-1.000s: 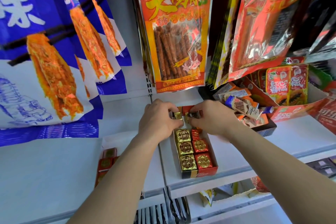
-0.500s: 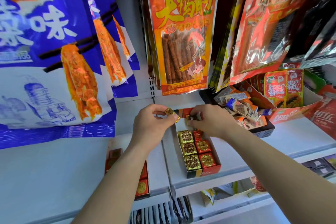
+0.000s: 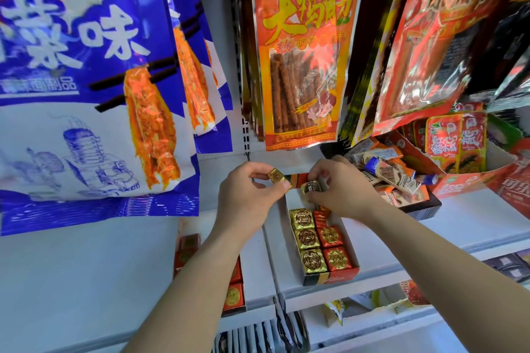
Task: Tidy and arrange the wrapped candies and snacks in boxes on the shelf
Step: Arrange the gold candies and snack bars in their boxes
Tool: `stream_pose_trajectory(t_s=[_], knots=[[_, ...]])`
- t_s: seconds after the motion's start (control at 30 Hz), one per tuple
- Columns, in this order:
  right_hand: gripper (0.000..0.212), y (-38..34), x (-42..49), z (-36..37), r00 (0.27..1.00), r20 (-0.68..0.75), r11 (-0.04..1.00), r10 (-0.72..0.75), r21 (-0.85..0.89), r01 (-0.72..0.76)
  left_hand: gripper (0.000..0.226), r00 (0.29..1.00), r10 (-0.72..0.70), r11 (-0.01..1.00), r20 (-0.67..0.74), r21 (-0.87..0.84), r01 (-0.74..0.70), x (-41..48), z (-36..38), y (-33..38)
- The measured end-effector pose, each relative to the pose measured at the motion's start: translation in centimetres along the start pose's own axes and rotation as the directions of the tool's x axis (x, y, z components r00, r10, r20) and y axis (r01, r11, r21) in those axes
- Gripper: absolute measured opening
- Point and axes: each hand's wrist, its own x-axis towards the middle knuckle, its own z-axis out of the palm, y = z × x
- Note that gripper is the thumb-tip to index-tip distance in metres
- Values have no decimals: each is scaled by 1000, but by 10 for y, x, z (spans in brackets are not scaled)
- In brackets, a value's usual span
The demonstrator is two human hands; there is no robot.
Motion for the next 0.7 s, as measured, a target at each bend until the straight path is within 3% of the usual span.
stream_pose_trajectory(t_s=[0.07,0.13,0.23,0.33,0.53,0.63,0.7], knots=[[23,0,-3,-3,1000,5,990,-24,140,23,32,1000,7,1000,-2,5,-7,0,0,1],[18,1,-7,-4,996,-26,981,-82,174,86,32,1000,10,1000,-4,11,-10,-1,-1,2],[14,2,-9,0,988,-87,990,-128,53,133,32,1000,9,1000,-4,19,-9,-2,-1,4],[29,-2,-9,4,992,-113,993,-58,-109,46,30,1000,8,1000,1,14,-8,-3,0,4],[53,2,-2,2,998,61,965,-5,-260,21,29,1000,-1,1000,8,14,1,-4,-2,6],[42,-2,-7,1,1000,-14,987,-17,-157,14,28,1000,-1,1000,27,-2,1,-4,-3,7],[27,-10,-17,-7,993,-115,998,9,66,-2,26,999,3,999,50,-45,-1,-6,-4,9]])
